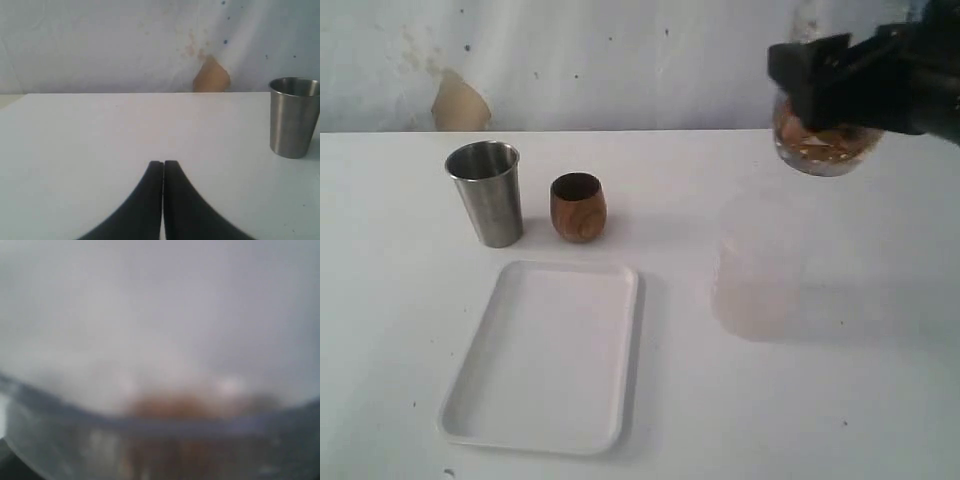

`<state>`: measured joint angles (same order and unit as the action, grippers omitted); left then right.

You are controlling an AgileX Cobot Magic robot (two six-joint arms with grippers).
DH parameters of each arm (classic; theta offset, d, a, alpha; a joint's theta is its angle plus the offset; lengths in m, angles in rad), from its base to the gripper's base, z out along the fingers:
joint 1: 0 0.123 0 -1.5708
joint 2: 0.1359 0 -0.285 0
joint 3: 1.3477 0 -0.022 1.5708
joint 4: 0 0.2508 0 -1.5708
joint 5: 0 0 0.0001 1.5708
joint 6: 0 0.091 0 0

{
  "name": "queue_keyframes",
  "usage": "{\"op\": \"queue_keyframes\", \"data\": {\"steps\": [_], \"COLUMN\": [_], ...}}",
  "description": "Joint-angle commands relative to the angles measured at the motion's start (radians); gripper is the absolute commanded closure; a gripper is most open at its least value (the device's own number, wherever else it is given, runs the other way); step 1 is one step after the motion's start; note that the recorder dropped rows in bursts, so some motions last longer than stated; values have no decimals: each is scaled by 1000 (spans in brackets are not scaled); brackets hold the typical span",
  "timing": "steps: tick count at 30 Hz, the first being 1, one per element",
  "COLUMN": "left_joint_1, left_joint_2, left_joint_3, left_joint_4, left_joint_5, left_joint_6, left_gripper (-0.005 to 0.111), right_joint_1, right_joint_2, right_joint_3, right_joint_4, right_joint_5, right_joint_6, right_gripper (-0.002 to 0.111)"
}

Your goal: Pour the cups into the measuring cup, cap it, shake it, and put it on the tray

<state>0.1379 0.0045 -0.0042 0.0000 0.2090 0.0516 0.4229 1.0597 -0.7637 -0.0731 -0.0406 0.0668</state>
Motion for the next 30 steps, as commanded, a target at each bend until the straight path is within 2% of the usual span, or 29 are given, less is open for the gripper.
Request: {"op": "queue_keyframes", "data": {"steps": [1, 3, 6, 8, 11, 13, 16, 19, 22, 24, 30], "left_joint_1": [0, 0, 0, 0, 0, 0, 0, 0, 0, 0, 0], "left_joint_2": [-4, -4, -4, -4, -4, -4, -4, -4, -4, -4, -4], "left_joint_3": [4, 4, 4, 4, 4, 4, 4, 4, 4, 4, 4], "left_joint_4": [-5, -5, -5, -5, -5, -5, -5, -5, -5, -5, -5], "left_joint_5": [-8, -8, -8, -8, -8, -8, -8, -8, -8, -8, -8], "left_joint_6": [-1, -1, -1, -1, -1, -1, -1, -1, -1, -1, -1], "left_gripper": [106, 106, 106, 106, 106, 106, 106, 106, 106, 106, 106], "right_joint_1": [96, 52, -35, 7, 78, 0, -127, -118, -105, -157, -357], "right_joint_2": [-49, -33, 8, -13, -61, -43, 4, 5, -15, 9, 118], "right_joint_3": [28, 25, -24, -25, 14, 9, -49, -59, -43, -36, -51], "right_joint_4": [-6, 49, 107, 104, 102, 213, 281, 250, 230, 242, 253], "right_joint_5": [-101, -186, -50, 41, -96, -208, -55, 67, -17, -122, -27], "right_joint_6": [-61, -119, -87, -94, -191, -227, -207, -221, -269, -306, -432], "right_gripper": [108, 108, 108, 108, 108, 108, 108, 108, 108, 108, 108]}}
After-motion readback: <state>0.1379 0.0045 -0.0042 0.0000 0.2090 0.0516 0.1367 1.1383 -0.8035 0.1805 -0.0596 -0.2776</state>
